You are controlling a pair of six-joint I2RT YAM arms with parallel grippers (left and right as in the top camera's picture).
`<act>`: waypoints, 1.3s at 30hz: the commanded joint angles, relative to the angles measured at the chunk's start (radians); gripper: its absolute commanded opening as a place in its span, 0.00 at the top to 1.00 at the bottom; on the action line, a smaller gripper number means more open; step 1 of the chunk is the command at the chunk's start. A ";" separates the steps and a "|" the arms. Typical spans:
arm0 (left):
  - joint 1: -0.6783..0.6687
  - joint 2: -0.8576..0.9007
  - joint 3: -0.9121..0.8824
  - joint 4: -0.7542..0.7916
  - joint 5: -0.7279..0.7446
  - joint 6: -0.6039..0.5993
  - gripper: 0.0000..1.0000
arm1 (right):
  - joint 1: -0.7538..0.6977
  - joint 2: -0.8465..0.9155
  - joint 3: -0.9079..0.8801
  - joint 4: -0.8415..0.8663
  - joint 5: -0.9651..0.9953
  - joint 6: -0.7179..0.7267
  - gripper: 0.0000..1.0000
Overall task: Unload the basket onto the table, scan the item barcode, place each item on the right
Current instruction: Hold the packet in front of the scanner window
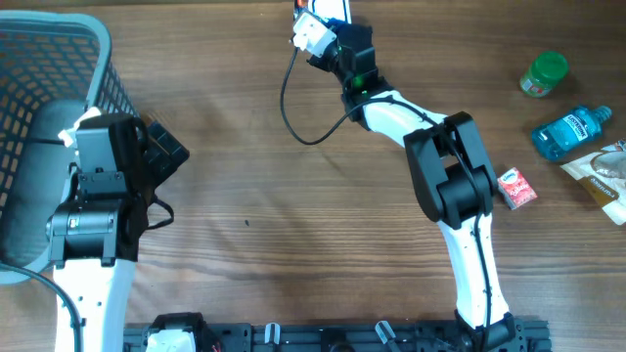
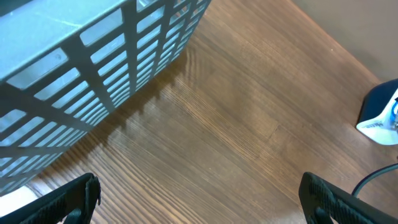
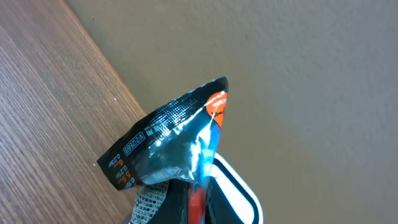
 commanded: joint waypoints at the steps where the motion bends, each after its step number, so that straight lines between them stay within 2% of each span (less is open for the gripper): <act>1: -0.003 0.029 0.008 -0.016 0.000 -0.014 0.00 | -0.012 0.011 0.024 0.010 -0.048 -0.069 0.95; 6: -0.003 0.098 0.008 -0.019 -0.019 -0.021 0.00 | -0.012 0.036 0.024 0.068 -0.173 -0.126 0.95; 9: -0.003 0.087 0.008 -0.019 -0.071 -0.021 0.00 | -0.012 0.066 0.024 0.119 -0.175 -0.141 0.95; 20: -0.003 0.062 0.008 -0.036 -0.093 -0.021 0.00 | -0.017 0.105 0.076 0.144 -0.148 -0.140 0.95; 34: -0.003 -0.129 0.008 -0.127 -0.098 -0.020 0.00 | -0.013 0.104 0.080 0.130 -0.044 -0.034 0.95; 38: -0.003 -0.226 0.008 -0.143 -0.124 -0.020 0.00 | -0.014 0.104 0.080 0.089 -0.030 -0.050 0.95; 39: -0.003 -0.237 0.008 -0.143 -0.123 -0.020 0.00 | -0.016 0.105 0.080 0.058 -0.031 -0.100 0.95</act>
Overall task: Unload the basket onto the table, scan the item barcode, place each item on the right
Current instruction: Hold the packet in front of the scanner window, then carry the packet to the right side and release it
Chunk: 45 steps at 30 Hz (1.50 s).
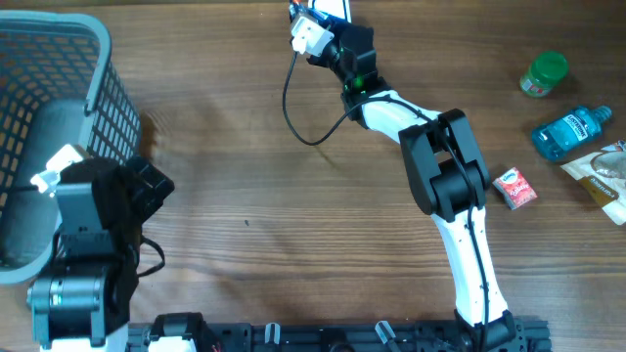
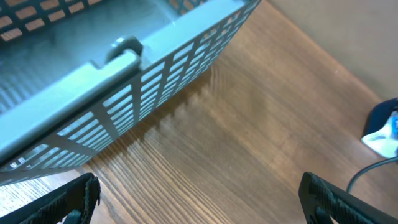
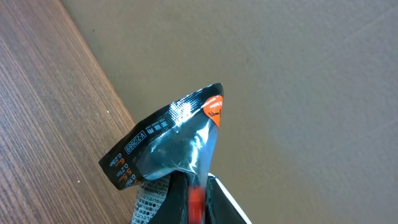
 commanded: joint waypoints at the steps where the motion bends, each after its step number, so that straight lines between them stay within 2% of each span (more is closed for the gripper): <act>1: -0.003 -0.026 0.008 0.000 -0.024 -0.009 0.00 | -0.005 0.024 0.021 -0.056 0.026 -0.058 0.95; 7: -0.003 -0.025 0.008 0.000 -0.029 -0.009 0.00 | -0.017 0.024 0.021 -0.119 -0.033 -0.142 0.95; 10: -0.003 -0.025 0.008 0.000 -0.043 -0.009 0.00 | -0.015 0.024 0.021 -0.090 -0.051 -0.124 0.95; 14: -0.003 -0.025 0.008 -0.022 -0.043 -0.010 0.00 | -0.006 0.024 0.022 0.054 -0.066 -0.156 0.95; 17: -0.003 -0.025 0.008 -0.037 -0.043 -0.010 0.00 | -0.020 0.024 0.030 0.053 -0.125 -0.213 0.95; 23: -0.003 -0.025 0.008 -0.037 -0.043 -0.010 0.00 | -0.026 0.028 0.030 0.037 -0.177 -0.211 0.95; 26: -0.003 -0.026 0.008 -0.053 -0.043 -0.010 0.00 | -0.023 0.028 0.030 0.063 -0.164 -0.175 0.95; 30: -0.003 -0.026 0.008 -0.074 -0.043 -0.010 0.00 | -0.006 0.026 0.030 0.296 -0.078 -0.011 0.95; 31: -0.003 -0.026 0.008 -0.082 -0.043 -0.010 0.00 | 0.003 0.019 0.033 0.301 -0.041 -0.006 0.95; 34: -0.003 -0.026 0.008 -0.103 -0.043 -0.010 0.00 | 0.023 -0.016 0.033 0.243 0.097 0.050 0.96; 38: -0.003 -0.026 0.008 -0.109 -0.043 -0.009 0.00 | 0.024 -0.116 0.033 0.060 0.252 0.166 0.95; 42: -0.003 -0.025 0.008 -0.116 -0.048 -0.010 0.00 | 0.000 -0.352 0.033 -0.200 0.420 0.261 0.95; 45: -0.003 -0.025 0.008 -0.114 -0.038 -0.010 0.00 | -0.079 -0.572 0.033 -0.550 0.570 0.491 0.95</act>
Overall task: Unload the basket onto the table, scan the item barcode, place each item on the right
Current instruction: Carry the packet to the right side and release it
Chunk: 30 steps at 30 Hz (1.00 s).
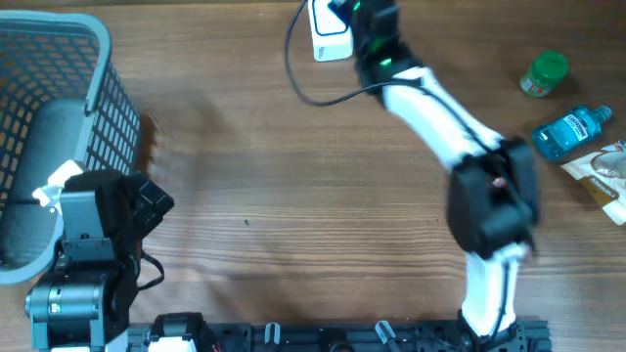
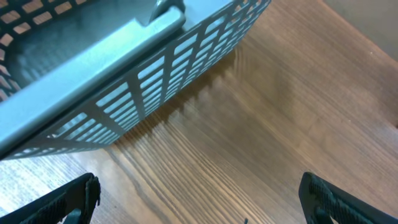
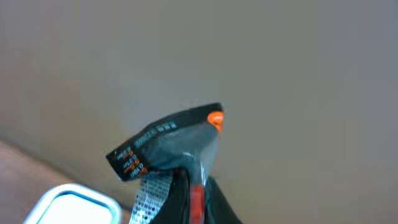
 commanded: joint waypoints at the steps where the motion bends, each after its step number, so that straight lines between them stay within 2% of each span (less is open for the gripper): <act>1: -0.003 -0.001 0.008 0.008 0.007 -0.010 0.00 | -0.119 -0.231 0.016 -0.299 0.158 0.317 0.96; 3: -0.003 -0.001 0.008 0.011 0.018 -0.010 0.00 | -0.210 -0.309 0.016 -0.513 0.158 0.474 0.95; 5: -0.003 -0.001 0.008 0.013 0.041 -0.010 0.00 | -0.375 -0.355 0.016 -0.764 0.139 0.676 0.95; 8: -0.003 -0.001 0.008 0.014 0.044 -0.010 0.00 | -0.550 -0.338 -0.002 -0.974 0.074 0.745 0.95; 12: -0.003 -0.002 0.008 0.037 0.051 -0.010 0.00 | -0.731 -0.280 -0.129 -1.006 0.063 0.801 0.95; 15: -0.003 -0.024 0.008 0.217 0.027 -0.009 0.00 | -0.816 -0.237 -0.285 -0.892 -0.032 0.770 0.95; 16: -0.003 -0.034 0.008 0.345 -0.018 -0.008 0.00 | -0.827 -0.233 -0.322 -0.854 -0.046 0.743 0.96; 17: -0.003 -0.038 0.008 0.472 -0.053 0.001 0.00 | -0.833 -0.234 -0.351 -0.815 -0.046 0.732 0.92; 18: -0.003 -0.037 0.008 0.576 -0.080 0.002 0.00 | -0.834 -0.234 -0.355 -0.797 -0.047 0.733 0.69; 19: -0.003 -0.034 0.008 0.707 -0.123 0.002 0.00 | -0.834 -0.234 -0.355 -0.778 -0.062 0.731 0.07; 20: -0.003 -0.032 0.008 0.807 -0.163 0.002 0.00 | -0.834 -0.234 -0.355 -0.766 -0.064 0.728 0.00; 22: -0.003 -0.019 0.008 0.997 -0.226 0.002 0.00 | -0.834 -0.234 -0.355 -0.745 -0.064 0.673 0.00; 25: -0.003 0.006 0.008 1.164 -0.286 0.010 0.00 | -0.834 -0.245 -0.354 -0.703 -0.064 0.563 0.00; 27: -0.003 0.017 0.008 1.206 -0.285 0.136 0.00 | -0.830 -0.284 -0.347 -0.665 -0.066 0.496 0.00; 30: -0.003 0.024 0.008 1.133 -0.286 0.384 0.00 | -0.822 -0.402 -0.333 -0.554 -0.142 0.460 0.00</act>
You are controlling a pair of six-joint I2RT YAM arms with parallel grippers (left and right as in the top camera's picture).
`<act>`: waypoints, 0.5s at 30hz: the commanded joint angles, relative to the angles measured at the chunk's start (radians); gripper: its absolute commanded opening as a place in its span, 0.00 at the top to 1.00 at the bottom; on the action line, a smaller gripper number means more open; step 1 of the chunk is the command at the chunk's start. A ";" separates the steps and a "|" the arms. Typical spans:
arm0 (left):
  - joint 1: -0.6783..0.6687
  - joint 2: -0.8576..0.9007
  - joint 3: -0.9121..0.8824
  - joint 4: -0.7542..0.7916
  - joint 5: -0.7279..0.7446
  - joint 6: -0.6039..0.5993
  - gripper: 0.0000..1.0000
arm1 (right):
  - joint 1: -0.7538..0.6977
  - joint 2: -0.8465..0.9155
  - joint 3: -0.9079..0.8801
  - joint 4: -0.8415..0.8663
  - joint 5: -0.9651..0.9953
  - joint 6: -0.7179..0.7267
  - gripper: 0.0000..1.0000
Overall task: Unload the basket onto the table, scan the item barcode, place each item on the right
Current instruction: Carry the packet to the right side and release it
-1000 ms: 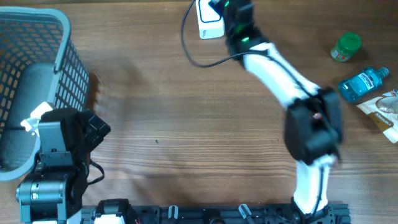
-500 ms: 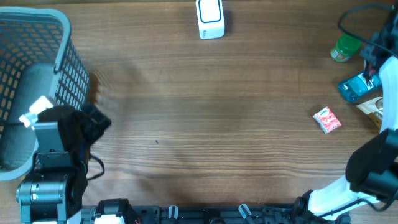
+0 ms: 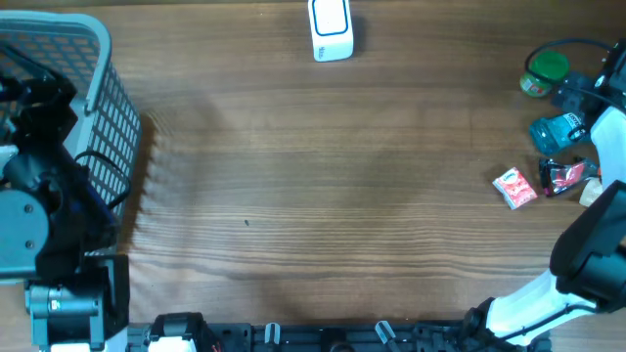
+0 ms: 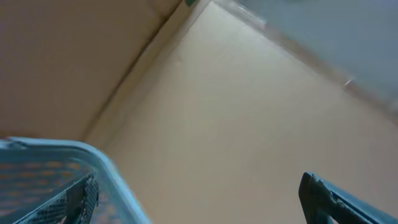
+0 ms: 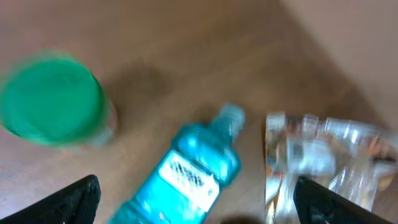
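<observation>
The white barcode scanner [image 3: 331, 29] stands at the table's far edge. A dark packet with red-orange print [image 3: 565, 176] lies on the table at the right, beside a small red packet [image 3: 514, 188]. My right gripper [image 5: 205, 205] is open above a blue bottle [image 5: 196, 171], holding nothing. In the overhead view the right gripper [image 3: 585, 110] is at the right edge, over the bottle [image 3: 558, 132]. My left gripper [image 4: 202, 199] is open and empty, raised high and pointing at the wall, over the basket rim [image 4: 62, 165].
A grey mesh basket [image 3: 98, 59] fills the far left corner, with the left arm [image 3: 39, 196] raised over it. A green-lidded jar [image 3: 544, 70], also the green lid [image 5: 53, 99], and a clear wrapped packet [image 5: 329, 155] sit around the bottle.
My right gripper has gone from beside the scanner to the item pile at the right and let go of the dark packet, which now lies on the table. The left arm has risen.
The right gripper held the dark packet up by the scanner at the far edge through three moments, turning it there. The left arm drew back beside the basket, open. Now the packet lies among the items at the right, both grippers open.
</observation>
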 commanded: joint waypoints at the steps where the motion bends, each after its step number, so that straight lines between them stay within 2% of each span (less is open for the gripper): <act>1: -0.003 0.008 0.005 -0.085 -0.027 0.296 0.00 | 0.012 -0.181 0.030 0.095 -0.104 -0.100 0.00; 3: -0.003 0.008 0.005 -0.192 -0.027 0.380 0.00 | 0.017 -0.265 0.030 0.113 -0.164 -0.211 0.00; 5: -0.003 0.007 0.005 -0.283 -0.028 0.436 0.00 | 0.023 -0.339 0.029 0.078 -0.193 -0.224 0.00; 6: -0.003 0.000 0.005 -0.382 -0.027 0.499 0.00 | 0.032 -0.415 0.023 0.049 -0.232 -0.223 0.00; 8: -0.003 -0.025 0.005 -0.429 -0.005 0.501 0.00 | 0.042 -0.500 0.023 0.043 -0.270 -0.224 0.00; 12: -0.003 -0.140 0.005 -0.495 0.185 0.496 0.00 | 0.154 -0.745 -0.037 0.052 -0.269 -0.228 0.00; 13: -0.002 -0.188 0.005 -0.517 0.234 0.494 0.00 | 0.233 -0.898 -0.121 0.085 -0.266 -0.255 0.00; 15: 0.004 -0.243 0.005 -0.520 0.285 0.494 0.00 | 0.291 -1.072 -0.217 0.102 -0.266 -0.273 0.00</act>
